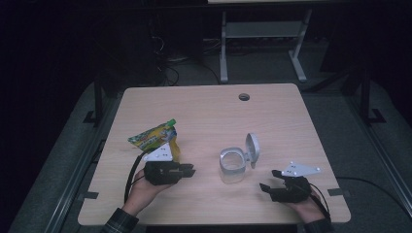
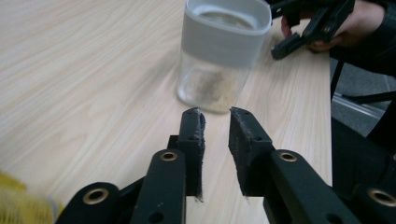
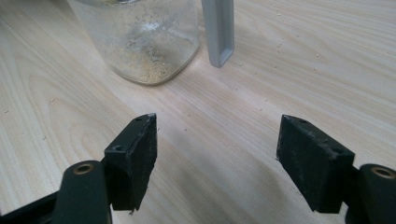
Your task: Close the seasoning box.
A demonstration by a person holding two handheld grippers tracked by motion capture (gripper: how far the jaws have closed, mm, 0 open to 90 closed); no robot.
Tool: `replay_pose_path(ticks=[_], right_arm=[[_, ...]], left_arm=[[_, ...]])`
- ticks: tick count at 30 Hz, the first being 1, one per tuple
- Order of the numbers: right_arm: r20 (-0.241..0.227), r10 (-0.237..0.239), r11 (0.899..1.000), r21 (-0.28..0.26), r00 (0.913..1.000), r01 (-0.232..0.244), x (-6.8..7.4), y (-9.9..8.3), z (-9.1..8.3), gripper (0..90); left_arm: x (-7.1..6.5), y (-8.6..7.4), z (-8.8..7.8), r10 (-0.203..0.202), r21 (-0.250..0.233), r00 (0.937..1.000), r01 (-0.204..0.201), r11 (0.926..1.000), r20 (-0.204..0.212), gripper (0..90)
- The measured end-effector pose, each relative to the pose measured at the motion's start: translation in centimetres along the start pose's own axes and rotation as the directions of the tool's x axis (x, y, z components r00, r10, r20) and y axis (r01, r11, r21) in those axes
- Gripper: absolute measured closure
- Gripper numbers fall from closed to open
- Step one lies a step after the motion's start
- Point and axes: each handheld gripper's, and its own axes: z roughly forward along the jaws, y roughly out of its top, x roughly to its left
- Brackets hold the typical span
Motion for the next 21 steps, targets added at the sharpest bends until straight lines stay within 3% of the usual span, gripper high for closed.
replay_pose_path(ticks=[15,21], right_arm=[[0.001,-0.011,1.0,0.004,0.9999,0.011,0.0,0.1,0.2,28.4],[0.002,-0.006,1.0,0.004,1.0,0.006,0.0,0.1,0.2,28.4]], left_arm=[[-0.1,-3.4,-3.5,-0.031,0.018,0.9966,0.032,0.9993,-0.076,60.9],[0.3,-4.7,-5.5,-0.073,-0.006,0.9902,0.073,0.9973,-0.119,57.7]])
